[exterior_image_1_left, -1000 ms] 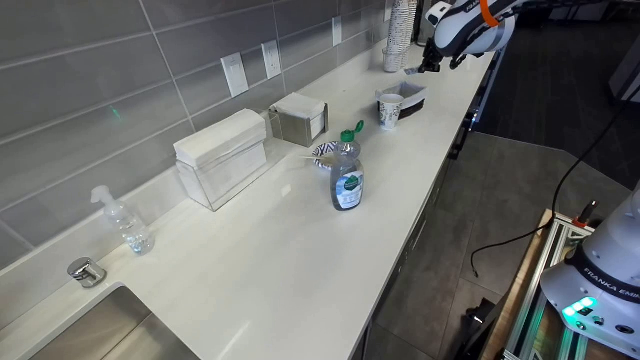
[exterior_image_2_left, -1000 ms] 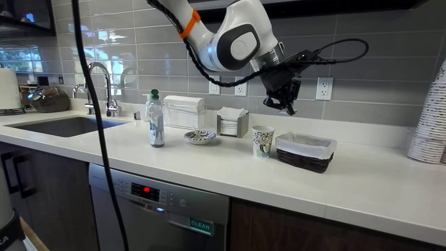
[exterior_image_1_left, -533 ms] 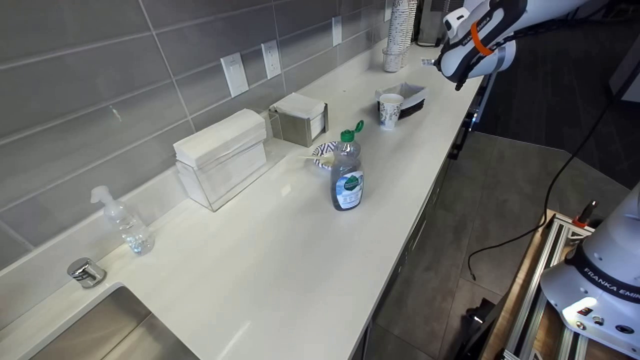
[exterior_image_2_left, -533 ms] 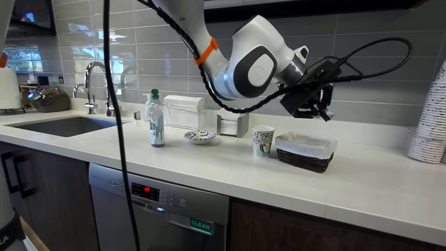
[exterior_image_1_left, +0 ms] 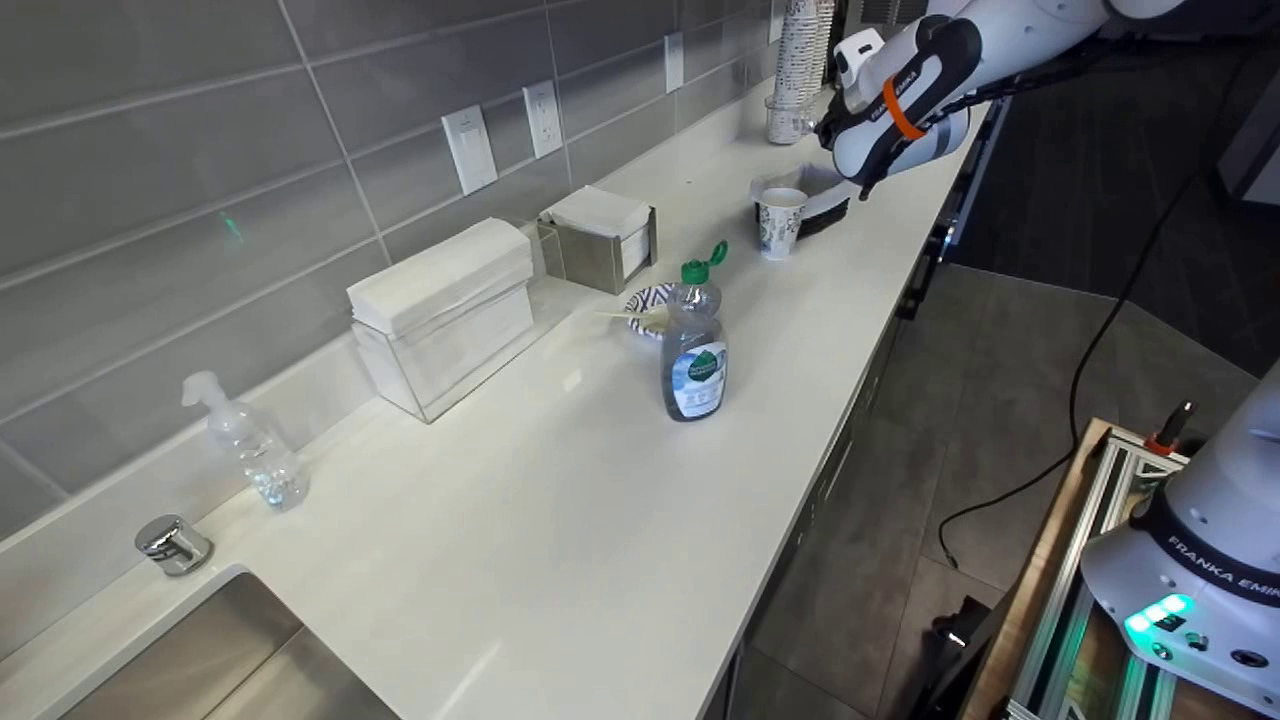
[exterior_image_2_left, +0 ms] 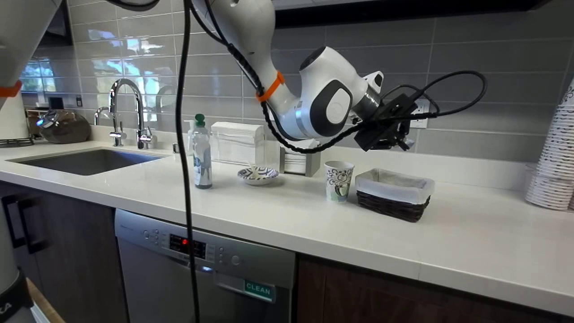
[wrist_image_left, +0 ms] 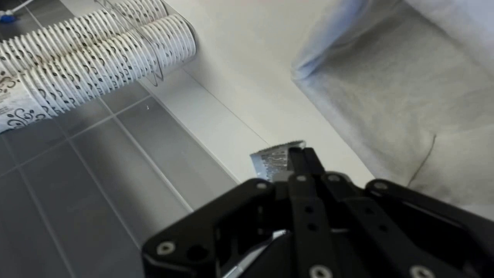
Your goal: Put the white item on the countertop in the basket
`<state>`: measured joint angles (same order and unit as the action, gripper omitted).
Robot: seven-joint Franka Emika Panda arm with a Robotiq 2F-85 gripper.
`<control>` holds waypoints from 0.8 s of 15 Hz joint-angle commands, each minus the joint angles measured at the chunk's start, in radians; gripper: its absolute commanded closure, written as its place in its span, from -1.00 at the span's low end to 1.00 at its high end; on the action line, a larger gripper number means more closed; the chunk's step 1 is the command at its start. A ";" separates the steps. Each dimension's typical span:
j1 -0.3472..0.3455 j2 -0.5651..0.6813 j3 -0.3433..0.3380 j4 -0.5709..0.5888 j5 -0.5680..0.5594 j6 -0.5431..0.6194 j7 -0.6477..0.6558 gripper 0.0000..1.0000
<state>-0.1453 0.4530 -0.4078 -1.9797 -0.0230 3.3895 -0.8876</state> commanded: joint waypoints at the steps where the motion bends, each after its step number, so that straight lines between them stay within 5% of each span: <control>1: -0.004 0.035 0.011 0.057 0.012 -0.076 0.023 0.44; 5: 0.028 0.005 -0.030 0.067 0.025 -0.177 0.022 -0.11; 7: -0.042 -0.076 0.073 0.046 -0.095 -0.246 0.104 -0.42; 8: -0.109 -0.138 0.207 0.019 -0.019 -0.288 0.023 -0.56; 9: -0.091 -0.177 0.212 0.007 -0.027 -0.366 0.012 -0.72; 12: -0.165 -0.286 0.401 -0.004 0.114 -0.541 -0.106 -1.00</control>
<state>-0.2356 0.3041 -0.1684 -1.9183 -0.0374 2.9857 -0.8611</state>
